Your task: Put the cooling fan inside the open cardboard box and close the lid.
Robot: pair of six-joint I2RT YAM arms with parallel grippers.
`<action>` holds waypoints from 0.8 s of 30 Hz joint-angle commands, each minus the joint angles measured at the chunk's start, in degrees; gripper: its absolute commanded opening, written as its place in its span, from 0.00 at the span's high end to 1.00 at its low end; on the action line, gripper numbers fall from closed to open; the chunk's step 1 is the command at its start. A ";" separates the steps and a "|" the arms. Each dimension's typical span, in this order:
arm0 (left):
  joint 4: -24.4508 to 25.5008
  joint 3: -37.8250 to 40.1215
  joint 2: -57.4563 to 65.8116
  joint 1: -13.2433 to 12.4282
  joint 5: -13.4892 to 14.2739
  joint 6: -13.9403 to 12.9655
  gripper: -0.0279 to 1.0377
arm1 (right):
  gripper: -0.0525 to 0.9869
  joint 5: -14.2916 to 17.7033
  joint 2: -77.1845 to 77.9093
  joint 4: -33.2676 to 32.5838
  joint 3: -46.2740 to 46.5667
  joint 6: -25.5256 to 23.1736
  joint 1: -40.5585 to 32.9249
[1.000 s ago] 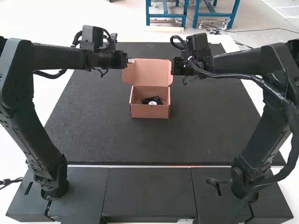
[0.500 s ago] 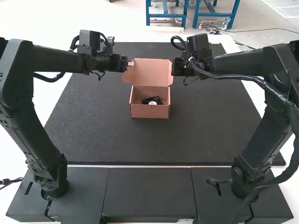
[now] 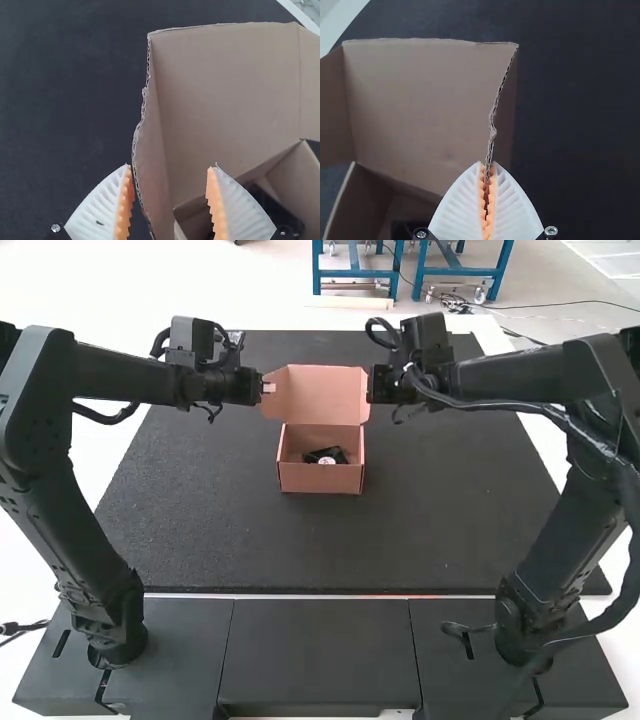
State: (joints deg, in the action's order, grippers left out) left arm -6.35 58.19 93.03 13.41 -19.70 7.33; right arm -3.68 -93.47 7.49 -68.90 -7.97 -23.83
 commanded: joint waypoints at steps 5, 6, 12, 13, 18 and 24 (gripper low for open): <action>-0.15 2.27 -1.45 0.04 0.10 -0.21 0.63 | 0.96 -1.33 0.92 -0.98 2.81 -0.38 -1.83; 0.11 2.45 -1.36 0.04 0.02 -0.21 0.63 | 0.96 -1.33 0.92 -0.98 2.81 -0.38 -1.83; 0.46 2.54 -1.45 0.04 0.02 -0.13 0.75 | 0.96 -1.33 0.92 -0.89 2.20 -0.38 -1.83; 0.64 2.54 -1.36 0.13 0.02 -0.13 0.75 | 0.96 -1.33 0.92 -0.89 2.20 -0.38 -1.83; 0.81 2.36 -1.45 0.21 -0.07 -0.04 0.84 | 0.96 -1.33 0.92 -0.89 1.93 -0.21 -1.83; -0.42 2.45 -2.16 0.21 -0.42 0.49 0.96 | 0.96 -1.50 0.92 -0.98 1.58 -0.21 -1.83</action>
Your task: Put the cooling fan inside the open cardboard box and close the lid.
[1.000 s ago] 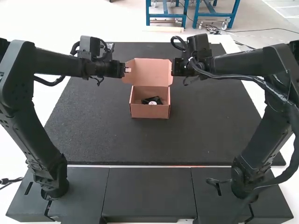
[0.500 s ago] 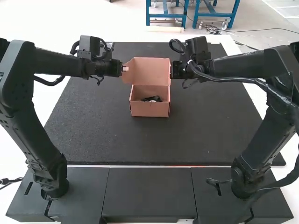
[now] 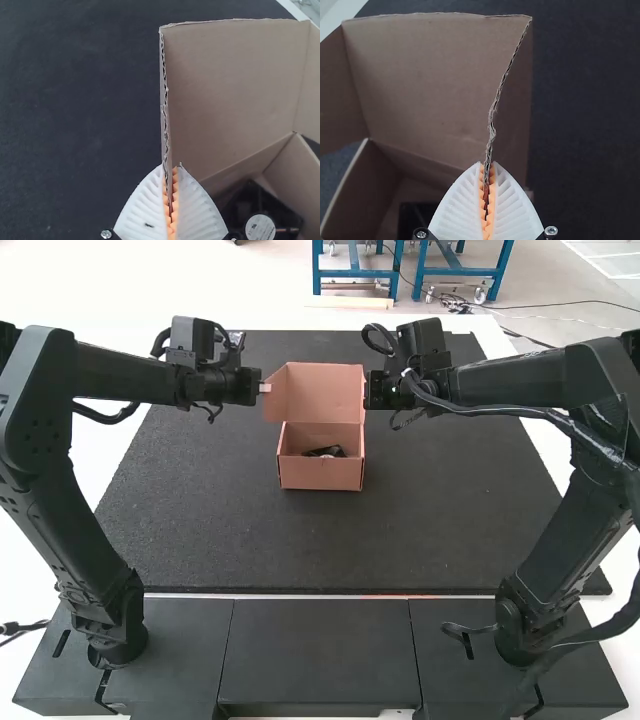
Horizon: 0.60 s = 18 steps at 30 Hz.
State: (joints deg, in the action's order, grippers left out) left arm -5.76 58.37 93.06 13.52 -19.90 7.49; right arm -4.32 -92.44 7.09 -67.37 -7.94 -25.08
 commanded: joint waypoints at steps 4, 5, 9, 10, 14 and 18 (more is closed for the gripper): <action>-0.39 2.89 -3.50 0.98 -0.23 0.69 0.96 | 0.96 -0.96 -0.02 -0.59 0.05 -0.23 -0.58; 0.13 3.07 -3.76 1.33 -0.23 0.69 0.96 | 0.96 -1.04 0.16 -0.59 0.14 -0.23 -0.58; 1.19 3.86 -5.17 2.39 -0.23 1.22 0.96 | 0.96 -1.13 0.60 -0.59 0.23 -0.40 -0.50; 1.36 4.03 -5.52 2.57 -0.23 1.48 0.96 | 0.96 -1.22 0.69 -0.59 0.23 -0.40 -0.58; 2.60 4.30 -6.48 4.06 -0.31 2.27 0.96 | 0.96 -1.40 1.13 -0.59 0.23 -0.76 -0.58; 4.18 3.51 -7.36 5.55 -0.75 3.15 0.96 | 0.96 -1.66 1.48 -0.68 0.49 -0.76 -0.76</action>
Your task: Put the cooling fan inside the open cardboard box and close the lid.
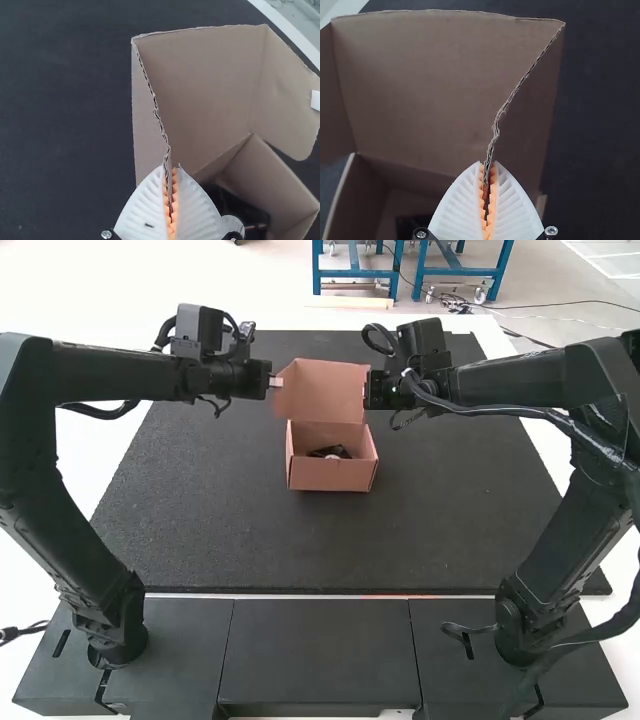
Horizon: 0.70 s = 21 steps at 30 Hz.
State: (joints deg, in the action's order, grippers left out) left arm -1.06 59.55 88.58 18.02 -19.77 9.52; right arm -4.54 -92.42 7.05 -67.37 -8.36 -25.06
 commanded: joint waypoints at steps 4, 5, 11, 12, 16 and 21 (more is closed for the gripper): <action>-0.17 0.30 -4.20 2.37 -1.24 2.52 0.96 | 0.96 -1.88 2.07 -0.90 1.10 -0.43 -0.78; 0.01 -0.31 -4.55 2.72 -1.32 2.61 0.96 | 0.96 -1.97 2.16 -0.90 1.19 -0.43 -0.87; 0.36 -5.32 -7.10 5.45 -0.97 2.61 0.96 | 0.96 -1.97 2.60 -0.98 2.16 -0.43 -2.01; 0.44 -6.46 -7.63 5.89 -0.88 2.79 0.96 | 0.96 -1.97 2.77 -0.98 2.42 -0.43 -2.19; 0.44 -10.86 -10.35 7.29 -0.80 3.40 0.96 | 0.96 -2.06 3.21 -0.98 3.74 -0.43 -3.15; -0.08 -16.39 -13.52 8.43 -0.01 3.40 0.96 | 0.96 -2.06 3.21 -0.90 5.41 -0.43 -4.03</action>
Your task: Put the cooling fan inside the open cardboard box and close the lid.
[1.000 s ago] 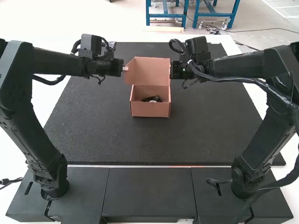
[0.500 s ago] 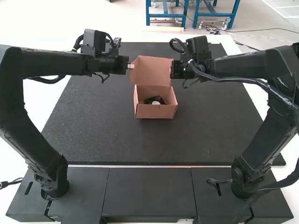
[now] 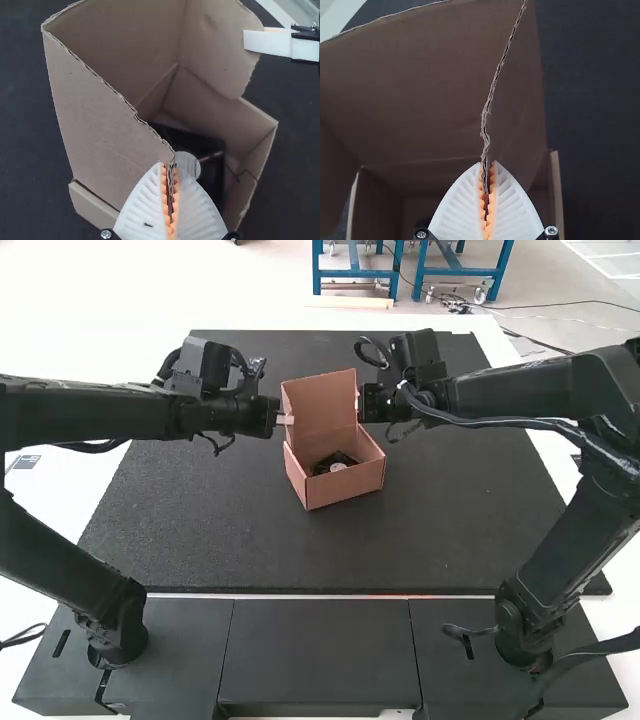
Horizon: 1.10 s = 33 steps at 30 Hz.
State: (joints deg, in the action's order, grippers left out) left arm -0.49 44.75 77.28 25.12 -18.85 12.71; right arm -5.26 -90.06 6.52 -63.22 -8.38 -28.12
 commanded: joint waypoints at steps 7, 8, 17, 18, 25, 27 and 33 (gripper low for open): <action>-2.50 -5.90 -4.24 1.42 0.04 0.47 0.96 | 0.96 -1.60 1.29 -0.11 2.93 -0.32 -1.50; -3.02 -6.26 -4.24 1.42 0.13 1.00 0.96 | 0.96 -1.69 1.29 -0.11 3.19 -0.23 -1.50; -7.86 -6.34 -3.80 1.24 0.39 8.03 0.96 | 0.96 -2.57 1.38 -0.11 4.86 0.65 -1.50; -7.86 -5.90 -3.71 1.24 0.39 8.91 0.96 | 0.96 -2.74 1.47 -0.11 5.13 0.65 -1.50; -7.68 -2.56 -3.10 1.51 -1.01 13.13 0.96 | 0.96 -3.18 2.70 -0.02 6.88 0.74 -1.50; -7.59 -2.04 -2.66 1.42 -1.01 13.31 0.96 | 0.96 -3.44 3.05 0.16 7.50 0.56 -1.50; -7.59 -0.89 -1.43 1.51 -1.45 14.71 0.96 | 0.96 -3.97 3.75 0.33 8.55 0.03 -2.38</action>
State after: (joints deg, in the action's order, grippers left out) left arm -7.11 40.49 76.03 25.89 -18.06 25.54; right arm -6.68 -86.67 7.31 -55.99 -8.19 -28.69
